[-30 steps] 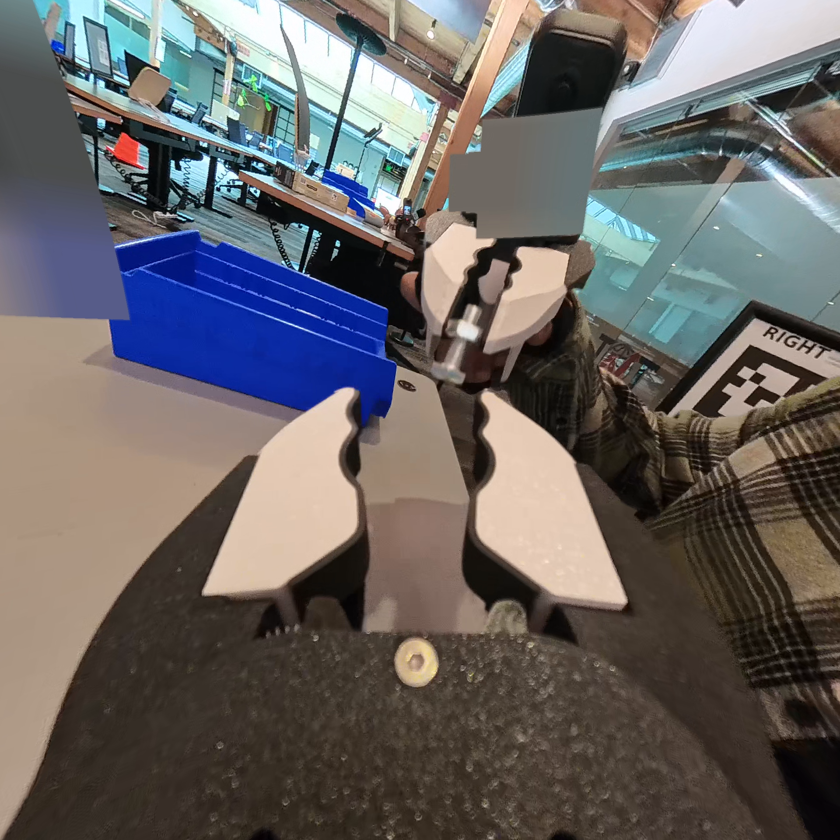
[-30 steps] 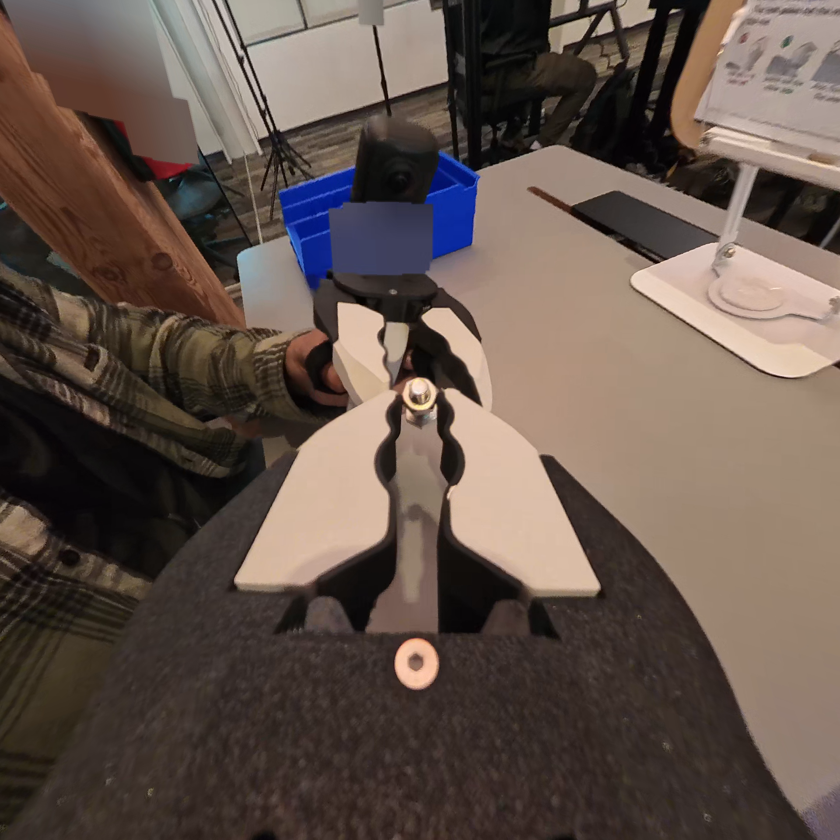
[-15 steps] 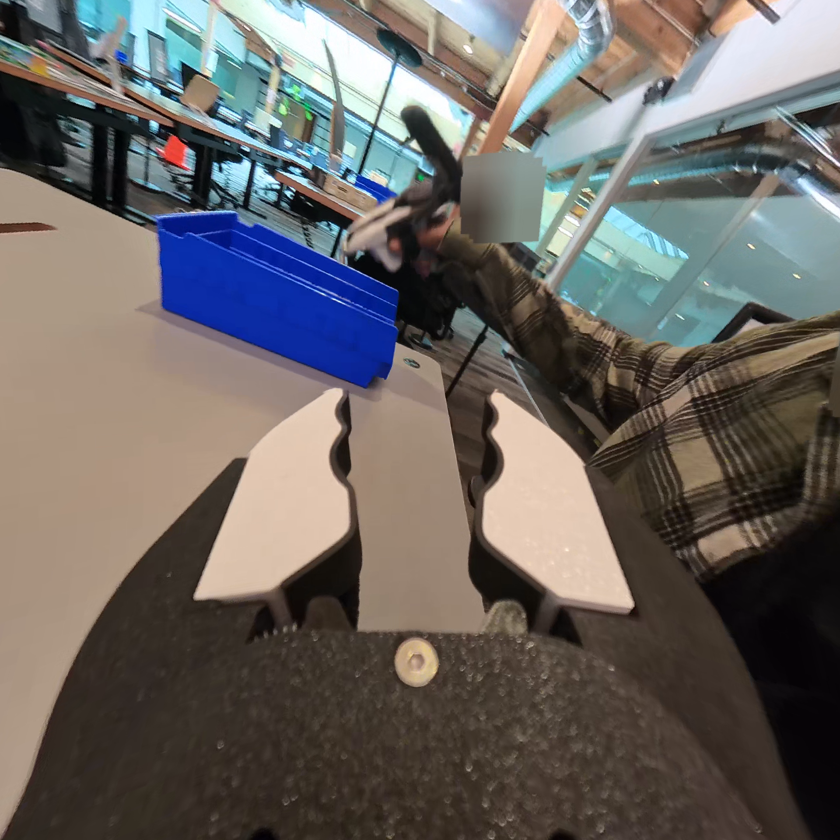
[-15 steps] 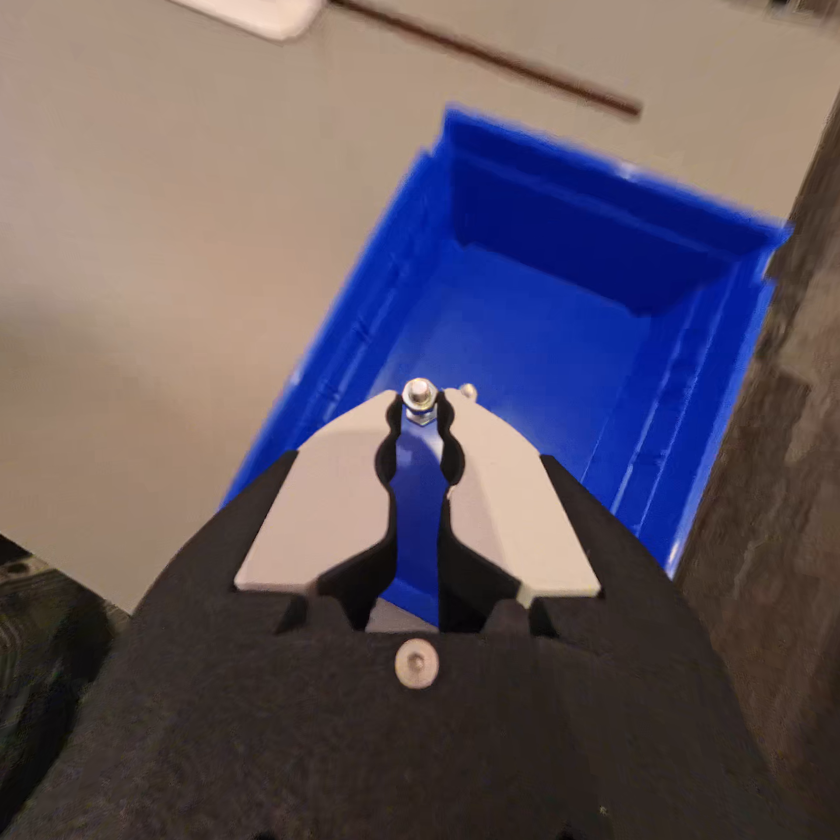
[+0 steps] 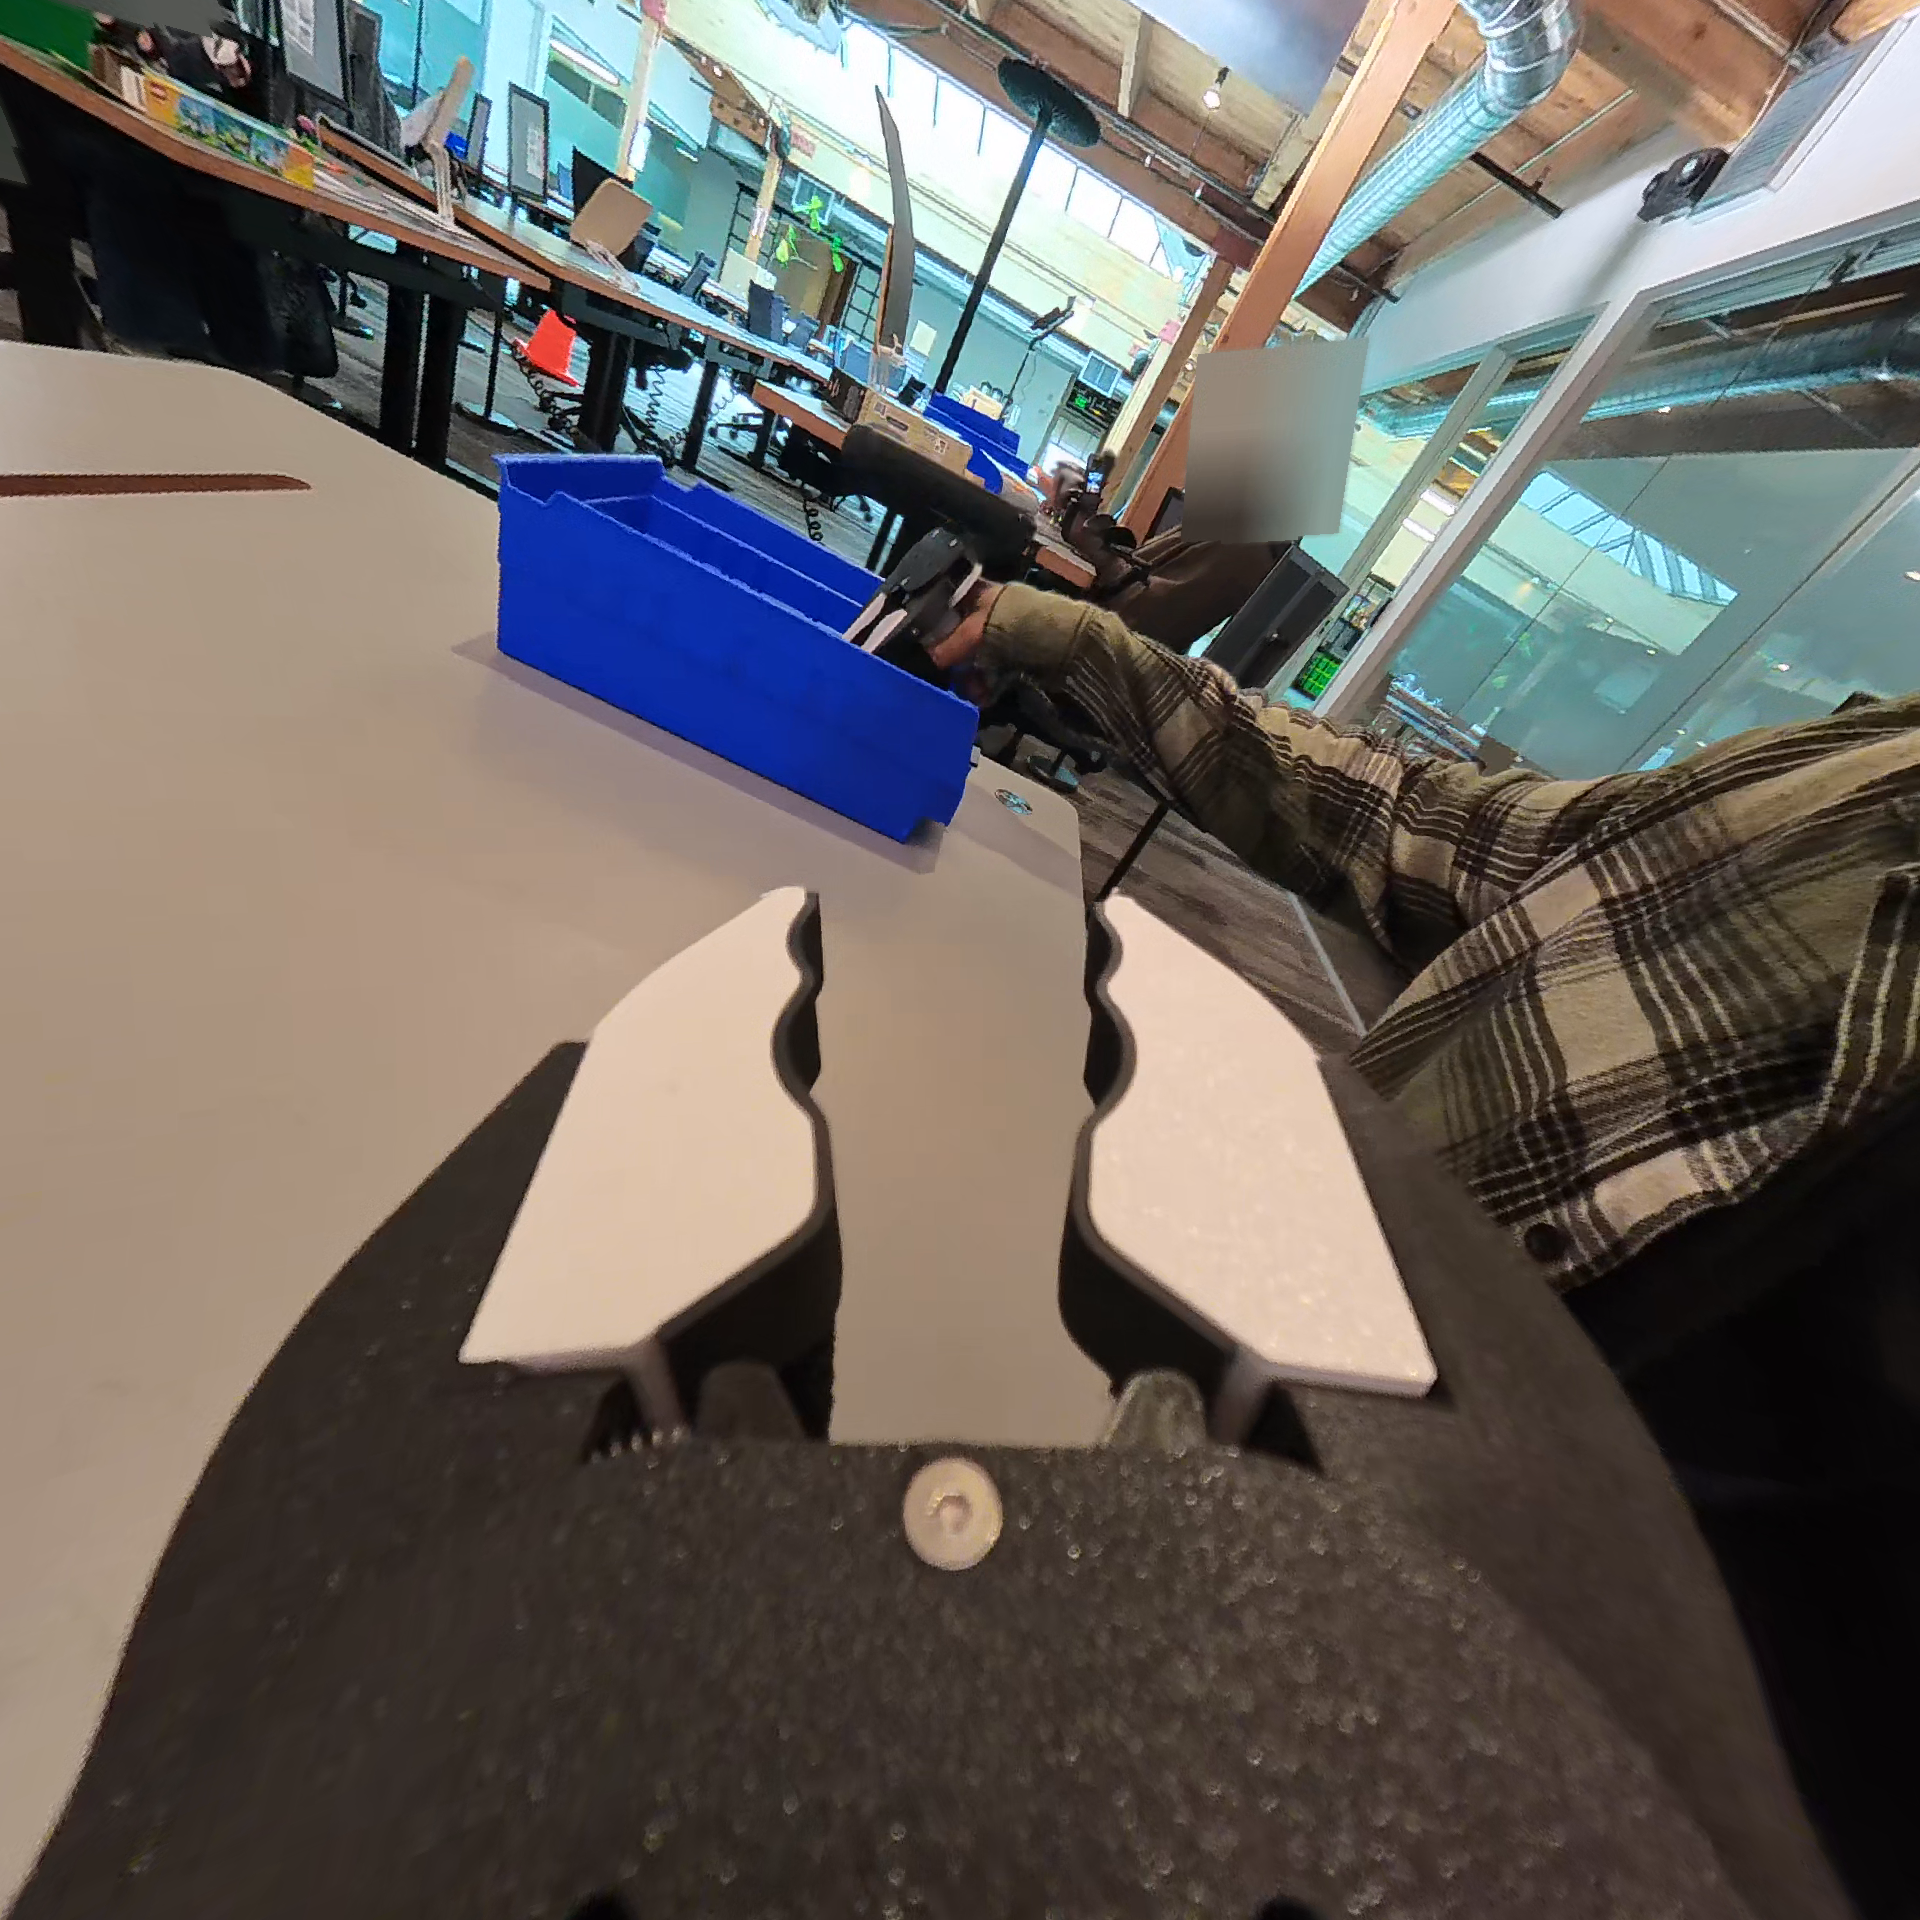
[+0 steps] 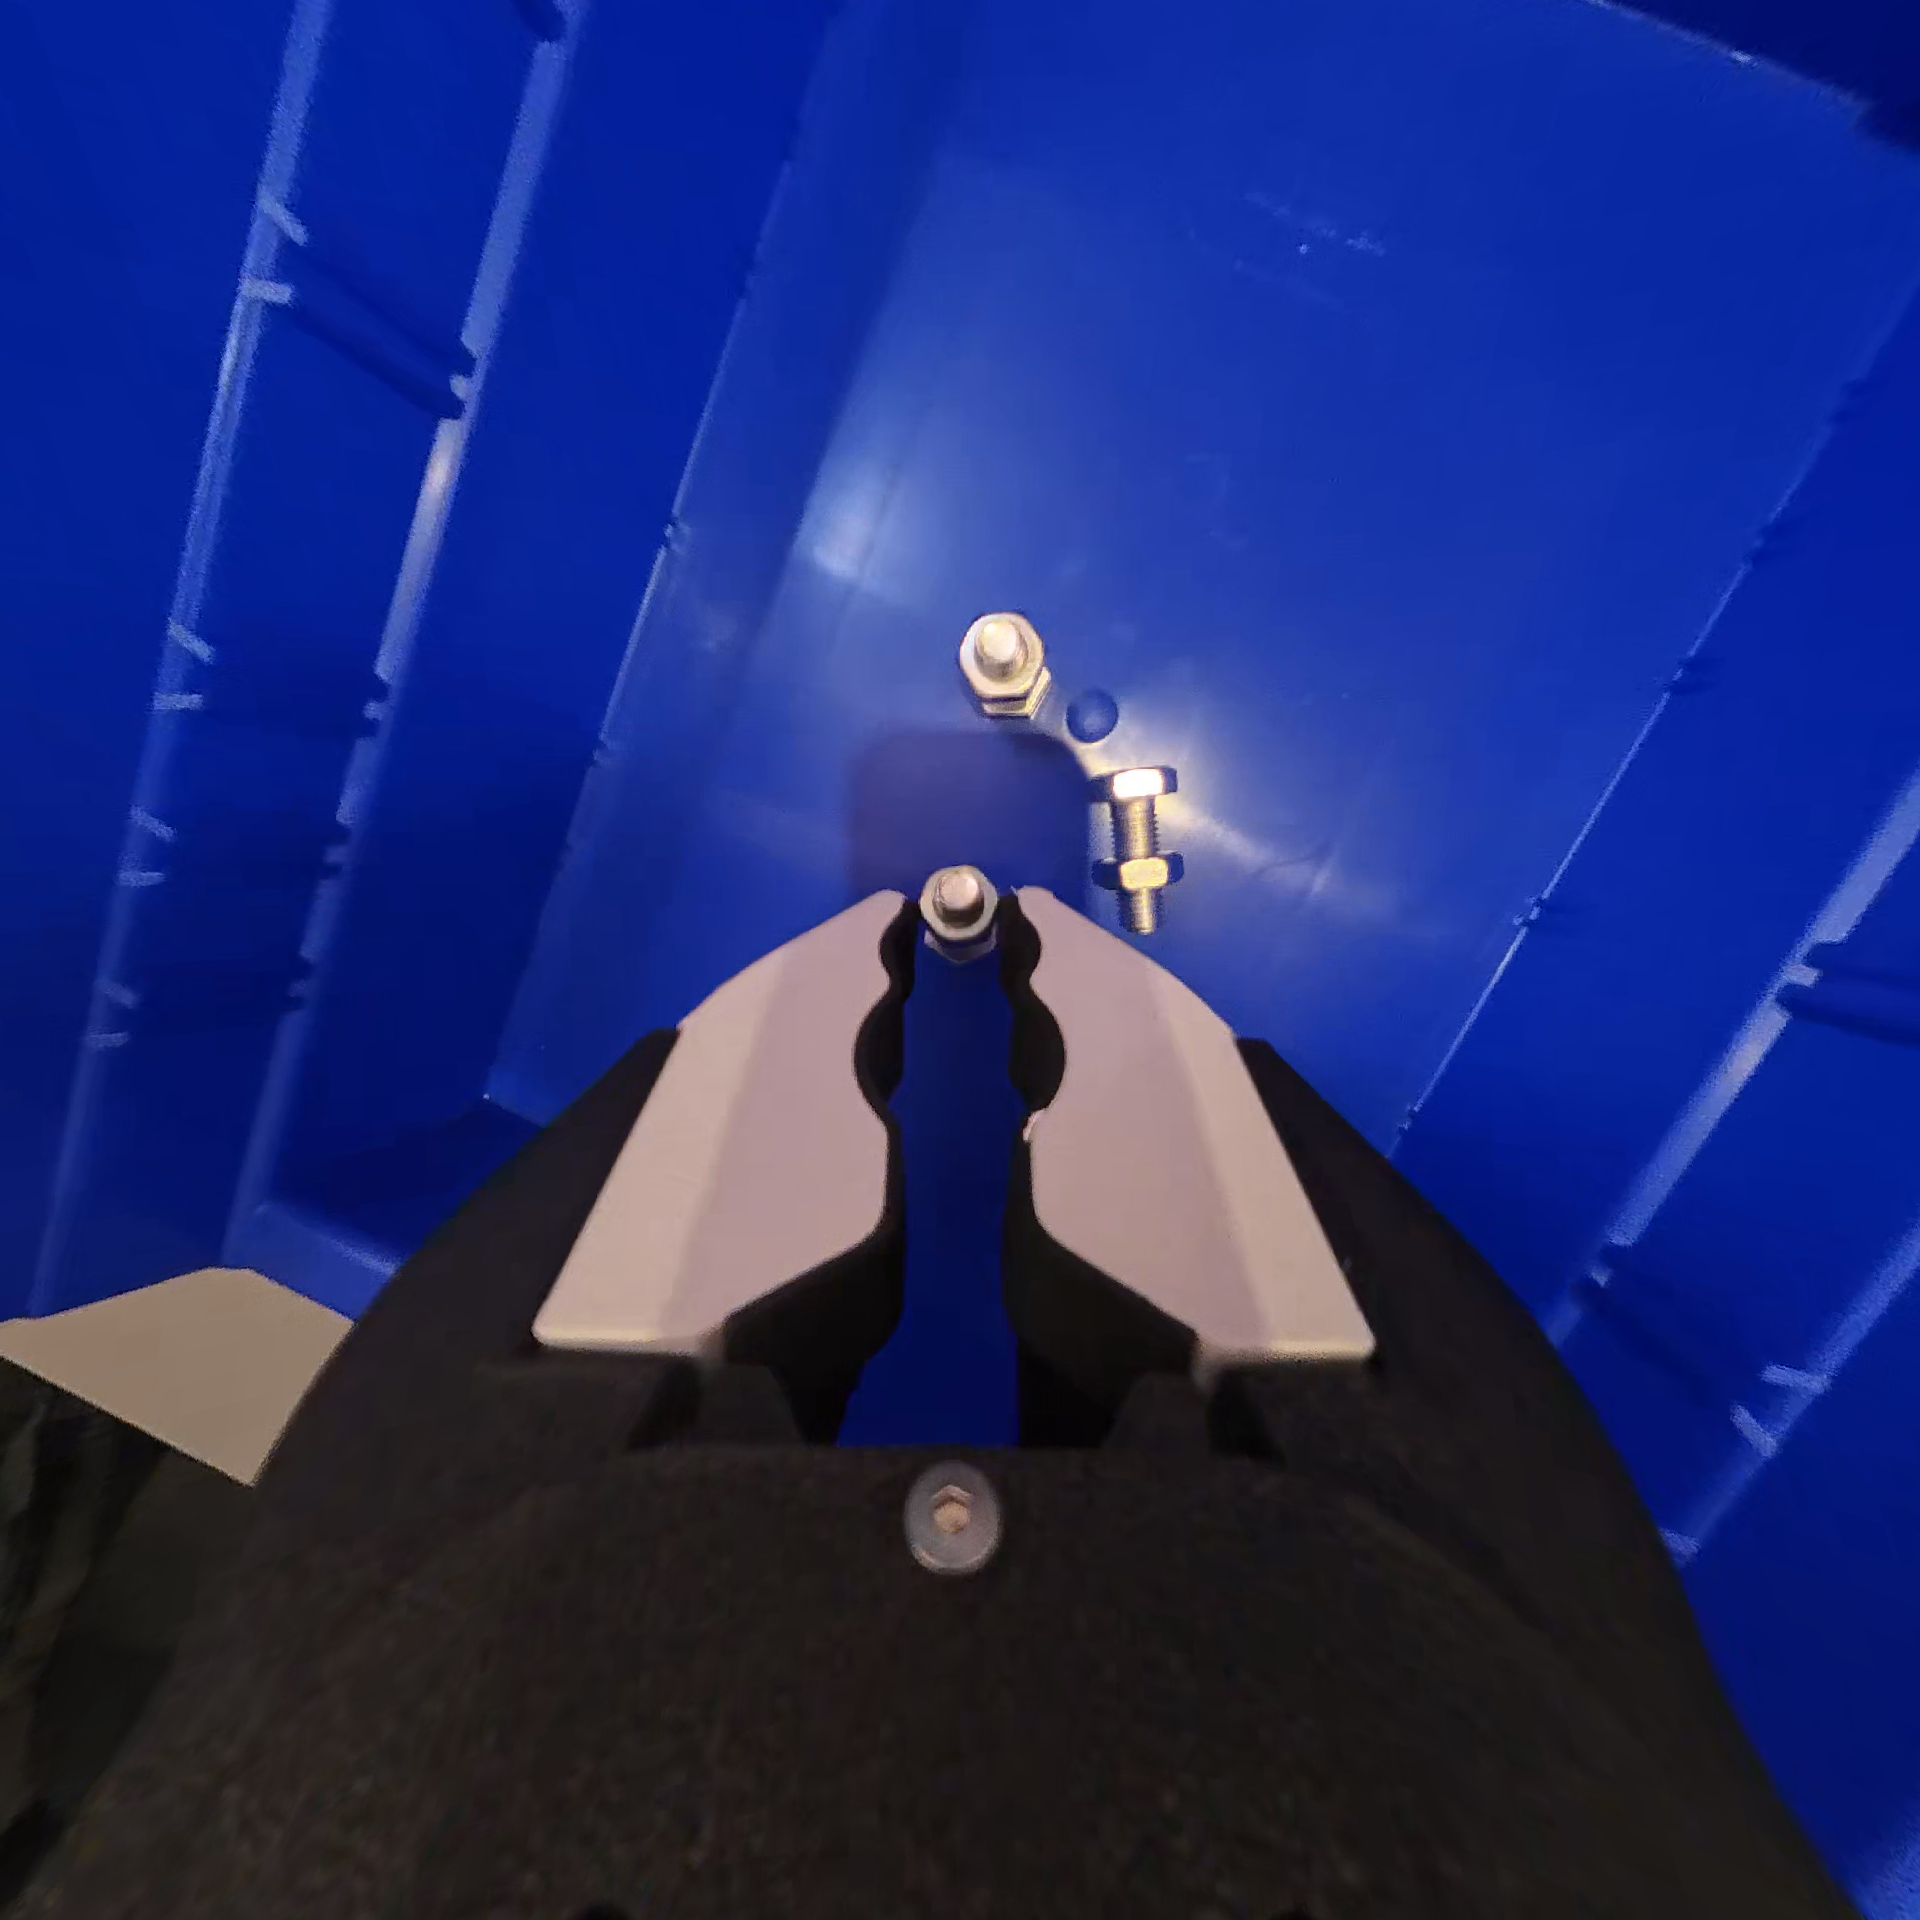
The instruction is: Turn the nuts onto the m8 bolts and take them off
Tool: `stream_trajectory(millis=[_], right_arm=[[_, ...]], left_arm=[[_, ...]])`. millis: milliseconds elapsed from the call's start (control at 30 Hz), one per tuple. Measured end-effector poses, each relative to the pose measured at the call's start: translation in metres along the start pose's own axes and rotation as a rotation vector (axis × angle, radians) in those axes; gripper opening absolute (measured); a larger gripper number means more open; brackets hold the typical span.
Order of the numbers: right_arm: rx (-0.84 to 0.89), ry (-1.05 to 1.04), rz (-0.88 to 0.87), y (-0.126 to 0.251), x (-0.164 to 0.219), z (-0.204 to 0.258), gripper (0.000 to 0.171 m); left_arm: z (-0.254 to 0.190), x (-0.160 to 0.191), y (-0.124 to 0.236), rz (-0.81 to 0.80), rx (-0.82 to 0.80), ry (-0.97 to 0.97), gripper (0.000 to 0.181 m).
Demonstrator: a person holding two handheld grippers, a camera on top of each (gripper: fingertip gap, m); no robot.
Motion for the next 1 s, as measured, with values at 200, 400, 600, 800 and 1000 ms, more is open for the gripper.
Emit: stream_trajectory(millis=[200, 400, 600, 800, 1000], right_arm=[[0.04, 0.006, -0.223, 0.037, -0.017, 0.011, 0.053], [0.107, 0.064, -0.556, 0.111, -0.036, 0.067, 0.09], [0.045, 0.197, -0.778, 0.139, -0.041, 0.164, 0.091], [-0.121, 0.291, -0.823, 0.086, -0.044, 0.239, 0.087], [-0.264, 0.349, -0.823, 0.025, -0.056, 0.281, 0.084]], left_arm=[[-0.006, -0.004, 0.011, -0.018, -0.037, -0.028, 0.048], [-0.016, -0.015, 0.034, -0.043, -0.103, -0.069, 0.049], [-0.026, -0.037, 0.076, -0.056, -0.23, -0.137, 0.049], [-0.03, -0.067, 0.156, -0.015, -0.495, -0.209, 0.051], [-0.008, -0.089, 0.271, 0.075, -0.816, -0.223, 0.048]])
Point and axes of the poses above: each gripper's, where its closed fingertips meet, y back along the fingers, x out of its underside, z = x × y across the jaws, the point moved 7 cm from there along y, back along the fingers
